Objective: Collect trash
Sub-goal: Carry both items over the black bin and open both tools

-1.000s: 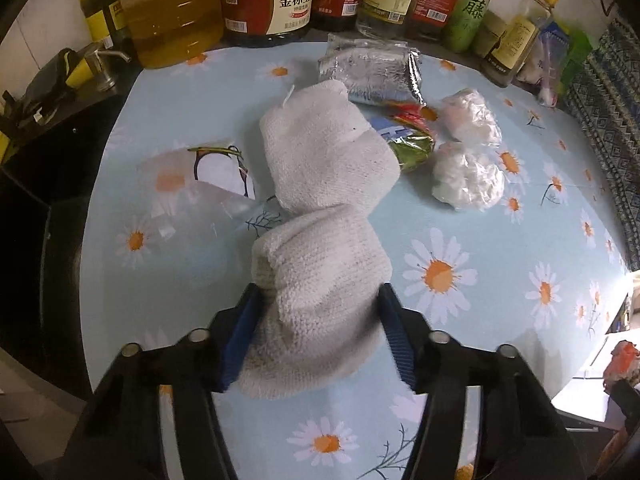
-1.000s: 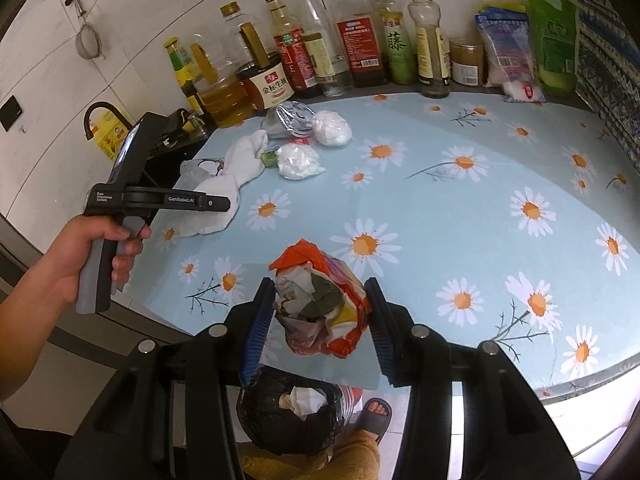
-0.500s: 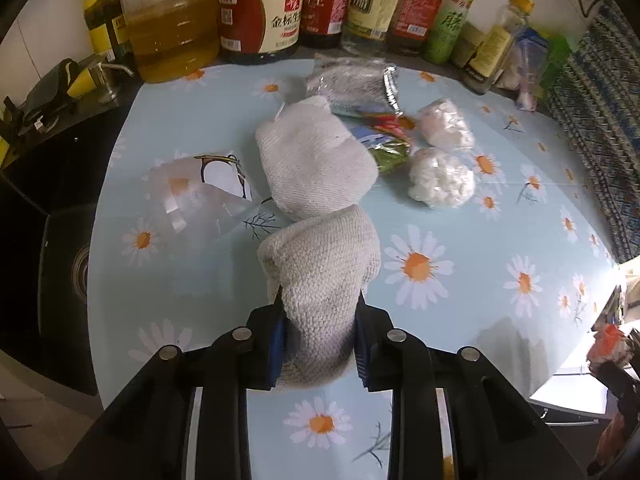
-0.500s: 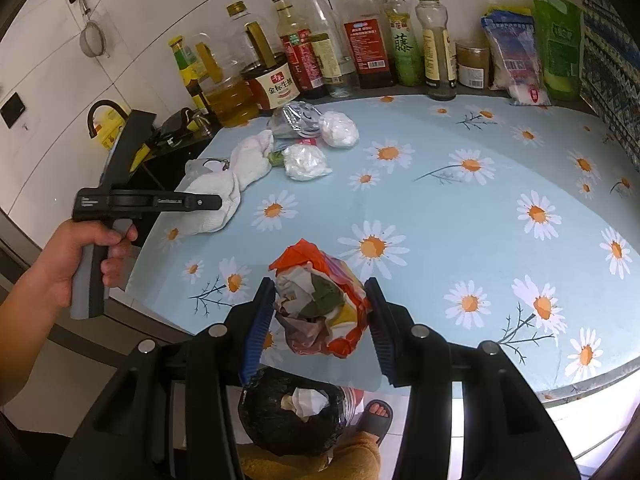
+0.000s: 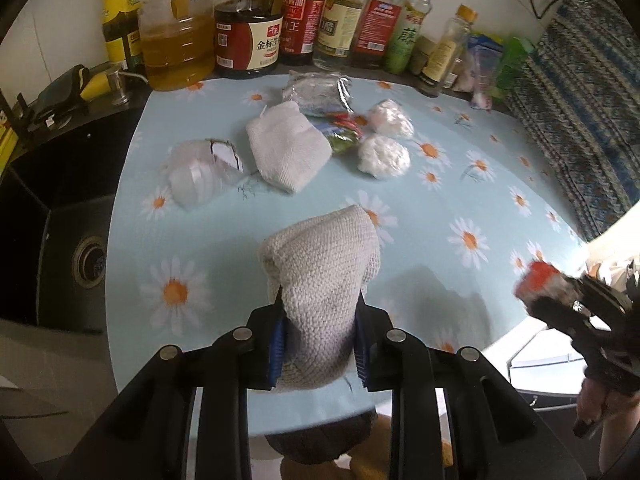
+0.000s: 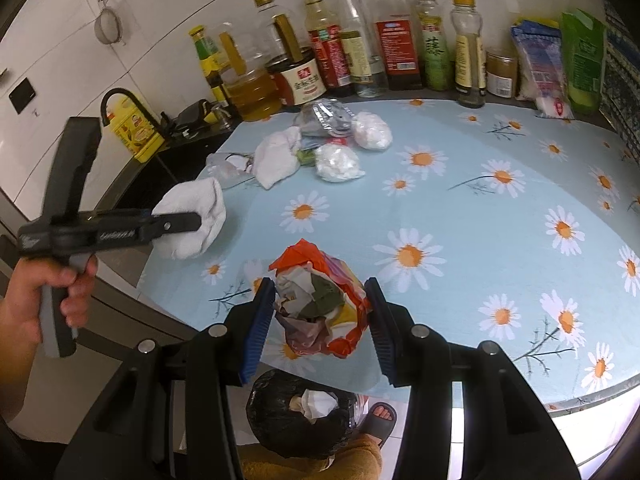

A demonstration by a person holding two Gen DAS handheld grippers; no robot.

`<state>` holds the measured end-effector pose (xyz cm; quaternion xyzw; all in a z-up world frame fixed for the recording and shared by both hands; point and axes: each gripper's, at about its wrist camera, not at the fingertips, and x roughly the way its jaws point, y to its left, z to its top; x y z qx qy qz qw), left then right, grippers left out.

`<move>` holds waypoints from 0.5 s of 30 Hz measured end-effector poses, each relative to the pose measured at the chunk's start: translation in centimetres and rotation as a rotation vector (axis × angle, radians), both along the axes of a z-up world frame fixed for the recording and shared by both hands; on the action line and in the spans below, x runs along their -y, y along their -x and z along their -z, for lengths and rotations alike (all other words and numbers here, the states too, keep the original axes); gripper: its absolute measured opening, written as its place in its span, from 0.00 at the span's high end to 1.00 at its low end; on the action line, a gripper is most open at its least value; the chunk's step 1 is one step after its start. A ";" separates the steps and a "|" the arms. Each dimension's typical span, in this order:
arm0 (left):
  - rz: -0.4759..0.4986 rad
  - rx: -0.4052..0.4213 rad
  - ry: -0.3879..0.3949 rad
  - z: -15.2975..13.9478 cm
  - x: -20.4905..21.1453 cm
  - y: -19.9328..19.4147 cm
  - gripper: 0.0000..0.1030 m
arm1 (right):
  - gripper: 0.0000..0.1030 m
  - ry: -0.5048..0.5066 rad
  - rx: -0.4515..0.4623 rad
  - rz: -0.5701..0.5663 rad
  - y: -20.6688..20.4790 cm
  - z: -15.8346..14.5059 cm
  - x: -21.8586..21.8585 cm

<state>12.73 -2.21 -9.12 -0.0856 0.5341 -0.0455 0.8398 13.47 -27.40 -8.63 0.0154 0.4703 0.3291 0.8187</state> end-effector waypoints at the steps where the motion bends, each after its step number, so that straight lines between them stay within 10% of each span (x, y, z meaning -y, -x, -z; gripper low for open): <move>1: 0.004 0.000 0.004 -0.1 0.1 0.6 0.75 | 0.55 0.001 0.000 -0.006 0.1 0.0 -0.3; 15: 0.021 -0.045 0.092 0.8 0.6 9.0 0.75 | 0.55 0.025 -0.049 -0.100 3.8 1.2 -4.3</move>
